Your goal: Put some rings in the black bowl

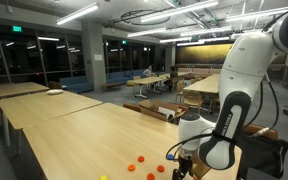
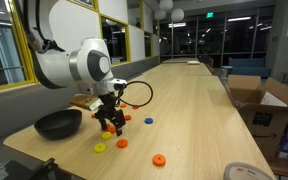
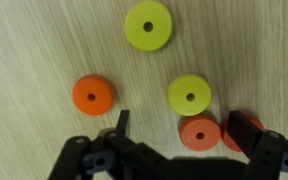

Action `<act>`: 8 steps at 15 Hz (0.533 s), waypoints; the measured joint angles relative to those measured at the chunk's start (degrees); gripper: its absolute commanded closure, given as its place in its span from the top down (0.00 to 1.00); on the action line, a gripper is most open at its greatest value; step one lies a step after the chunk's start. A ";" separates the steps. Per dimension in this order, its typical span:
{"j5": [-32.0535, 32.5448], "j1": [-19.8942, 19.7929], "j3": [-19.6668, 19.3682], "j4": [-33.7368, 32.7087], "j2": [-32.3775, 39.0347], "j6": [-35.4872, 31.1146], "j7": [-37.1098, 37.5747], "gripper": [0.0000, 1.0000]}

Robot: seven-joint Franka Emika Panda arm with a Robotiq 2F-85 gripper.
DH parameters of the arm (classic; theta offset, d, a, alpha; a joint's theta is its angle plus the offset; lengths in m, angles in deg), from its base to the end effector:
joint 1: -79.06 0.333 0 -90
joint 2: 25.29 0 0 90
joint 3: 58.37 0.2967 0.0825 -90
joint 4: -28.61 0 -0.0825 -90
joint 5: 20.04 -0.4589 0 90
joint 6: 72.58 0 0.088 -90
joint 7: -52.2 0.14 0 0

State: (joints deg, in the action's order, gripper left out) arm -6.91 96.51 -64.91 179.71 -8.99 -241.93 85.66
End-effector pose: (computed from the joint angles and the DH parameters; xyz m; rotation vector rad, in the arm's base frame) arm 0.4258 0.0882 0.0280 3.0699 -0.2521 0.0913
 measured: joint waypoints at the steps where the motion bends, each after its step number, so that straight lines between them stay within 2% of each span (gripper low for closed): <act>1: 0.00 1.37 -1.03 0.29 0.28 -0.66 0.32 1.00; 8: 0.08 6.44 -4.05 1.99 0.14 -3.09 1.50 1.00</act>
State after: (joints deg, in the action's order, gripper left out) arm -6.83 102.95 -68.96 181.69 -8.86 -245.02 87.16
